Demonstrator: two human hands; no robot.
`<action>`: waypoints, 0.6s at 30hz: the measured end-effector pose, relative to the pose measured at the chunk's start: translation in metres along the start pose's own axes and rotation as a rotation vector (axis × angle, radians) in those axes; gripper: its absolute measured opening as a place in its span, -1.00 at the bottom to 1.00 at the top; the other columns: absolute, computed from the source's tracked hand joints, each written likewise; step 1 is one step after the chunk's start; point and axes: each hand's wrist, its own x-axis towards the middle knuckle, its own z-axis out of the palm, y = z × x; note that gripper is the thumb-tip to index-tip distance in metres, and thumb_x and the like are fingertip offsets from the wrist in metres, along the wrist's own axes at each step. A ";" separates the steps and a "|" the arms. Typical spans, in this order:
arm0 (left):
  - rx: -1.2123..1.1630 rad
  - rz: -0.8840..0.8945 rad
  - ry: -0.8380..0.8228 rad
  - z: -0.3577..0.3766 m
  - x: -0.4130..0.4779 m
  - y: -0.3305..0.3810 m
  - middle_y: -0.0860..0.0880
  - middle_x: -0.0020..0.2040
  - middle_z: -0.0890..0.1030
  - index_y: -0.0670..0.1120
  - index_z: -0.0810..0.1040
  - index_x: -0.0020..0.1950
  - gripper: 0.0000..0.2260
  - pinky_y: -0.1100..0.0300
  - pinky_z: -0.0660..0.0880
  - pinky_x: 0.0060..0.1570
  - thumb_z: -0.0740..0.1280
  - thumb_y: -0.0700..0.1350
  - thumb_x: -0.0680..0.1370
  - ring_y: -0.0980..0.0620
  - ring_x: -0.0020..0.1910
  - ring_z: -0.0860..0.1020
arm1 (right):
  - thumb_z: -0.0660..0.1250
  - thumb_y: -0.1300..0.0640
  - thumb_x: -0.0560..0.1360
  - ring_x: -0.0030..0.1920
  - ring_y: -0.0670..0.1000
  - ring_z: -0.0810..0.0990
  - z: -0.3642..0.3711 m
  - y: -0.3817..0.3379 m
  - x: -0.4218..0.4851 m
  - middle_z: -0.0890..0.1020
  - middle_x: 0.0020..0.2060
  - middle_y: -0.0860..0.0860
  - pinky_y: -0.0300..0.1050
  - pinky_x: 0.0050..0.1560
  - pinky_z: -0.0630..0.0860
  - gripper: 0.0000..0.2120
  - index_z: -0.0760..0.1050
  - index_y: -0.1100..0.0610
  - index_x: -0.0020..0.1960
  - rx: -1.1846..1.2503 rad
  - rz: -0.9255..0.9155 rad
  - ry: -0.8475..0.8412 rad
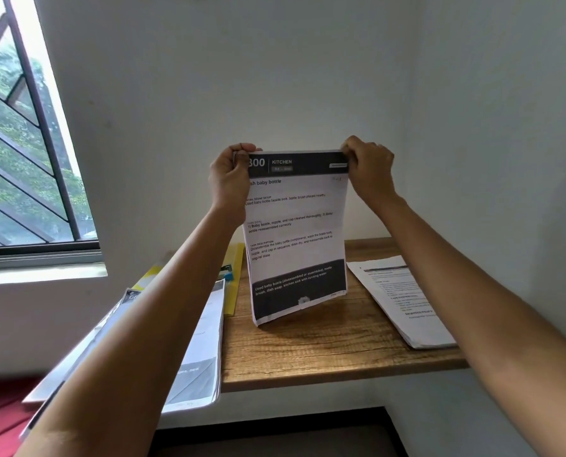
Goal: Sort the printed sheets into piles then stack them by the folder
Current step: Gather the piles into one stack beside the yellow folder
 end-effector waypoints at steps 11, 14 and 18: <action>-0.036 -0.069 0.017 -0.002 0.007 -0.005 -0.07 -0.09 0.63 -0.06 0.51 -0.14 -0.75 -0.04 0.55 -0.02 0.13 -0.26 0.65 -0.01 -0.19 0.57 | 0.04 0.10 0.66 -0.08 -0.19 0.57 0.010 -0.003 -0.067 0.59 -0.02 -0.07 -0.39 -0.19 0.49 -0.75 0.45 0.16 0.13 0.829 0.524 -0.366; -0.040 -0.079 0.019 -0.005 0.008 -0.007 -0.06 -0.10 0.62 -0.06 0.51 -0.14 -0.75 -0.01 0.54 -0.04 0.13 -0.26 0.65 -0.01 -0.19 0.57 | 0.04 0.08 0.66 -0.02 -0.10 0.61 0.015 0.003 -0.093 0.60 0.01 -0.03 -0.20 -0.03 0.59 -0.73 0.45 0.17 0.15 0.856 0.577 -0.444; -0.036 -0.081 0.000 -0.007 0.008 -0.007 -0.04 -0.11 0.62 -0.07 0.50 -0.12 -0.77 0.04 0.55 -0.12 0.12 -0.25 0.65 0.03 -0.23 0.58 | 0.04 0.09 0.65 -0.02 -0.12 0.63 0.019 0.010 -0.120 0.62 0.04 -0.04 -0.26 -0.12 0.59 -0.74 0.44 0.14 0.19 0.939 0.600 -0.502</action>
